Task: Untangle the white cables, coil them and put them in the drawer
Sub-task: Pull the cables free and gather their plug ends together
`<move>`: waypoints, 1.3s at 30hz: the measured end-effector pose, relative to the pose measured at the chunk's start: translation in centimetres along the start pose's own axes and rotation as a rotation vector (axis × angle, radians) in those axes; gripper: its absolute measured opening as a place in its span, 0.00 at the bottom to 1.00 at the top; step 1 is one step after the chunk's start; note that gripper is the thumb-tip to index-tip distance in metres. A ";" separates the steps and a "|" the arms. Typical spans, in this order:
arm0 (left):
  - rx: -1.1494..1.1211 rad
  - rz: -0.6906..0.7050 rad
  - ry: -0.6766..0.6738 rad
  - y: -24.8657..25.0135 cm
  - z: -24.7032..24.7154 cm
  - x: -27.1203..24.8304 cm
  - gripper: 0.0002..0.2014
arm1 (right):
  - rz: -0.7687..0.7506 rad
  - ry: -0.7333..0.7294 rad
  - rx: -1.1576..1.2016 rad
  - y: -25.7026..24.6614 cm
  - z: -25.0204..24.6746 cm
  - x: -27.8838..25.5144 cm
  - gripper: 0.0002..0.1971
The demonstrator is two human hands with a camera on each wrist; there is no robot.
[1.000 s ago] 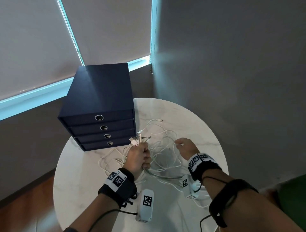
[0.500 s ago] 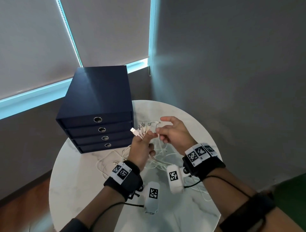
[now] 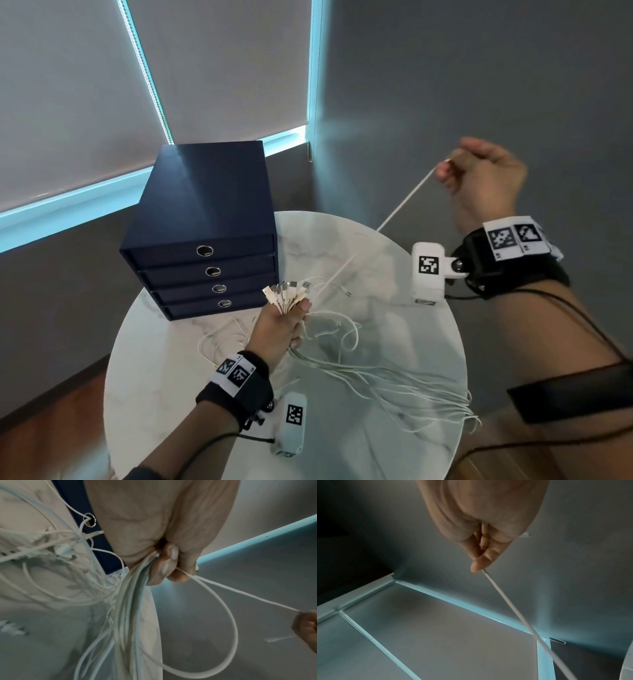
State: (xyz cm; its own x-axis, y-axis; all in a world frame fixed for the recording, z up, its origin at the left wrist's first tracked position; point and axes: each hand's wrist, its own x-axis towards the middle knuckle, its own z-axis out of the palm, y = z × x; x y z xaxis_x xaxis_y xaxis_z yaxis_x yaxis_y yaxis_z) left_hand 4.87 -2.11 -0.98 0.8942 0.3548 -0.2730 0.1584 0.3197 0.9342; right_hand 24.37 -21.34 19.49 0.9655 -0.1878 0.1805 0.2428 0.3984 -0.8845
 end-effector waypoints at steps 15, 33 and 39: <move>0.024 0.047 0.001 1.8 2.4 0.4 0.09 | 0.086 -0.909 -1.443 7.4 -4.7 -6.5 0.16; -0.070 0.029 0.040 0.9 1.3 -0.3 0.04 | -0.005 -1.176 -1.369 10.3 -0.4 -11.4 0.12; -0.035 0.050 -0.012 1.3 1.3 -0.3 0.11 | -0.031 -1.081 -1.156 8.9 0.3 -11.1 0.07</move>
State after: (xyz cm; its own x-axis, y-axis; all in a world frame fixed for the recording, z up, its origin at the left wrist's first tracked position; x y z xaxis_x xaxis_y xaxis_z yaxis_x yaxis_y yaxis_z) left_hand 5.41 -2.96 0.60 0.9057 0.3603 -0.2232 0.0990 0.3322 0.9380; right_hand 15.84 -15.49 9.74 0.6926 0.7205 -0.0337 0.5508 -0.5586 -0.6201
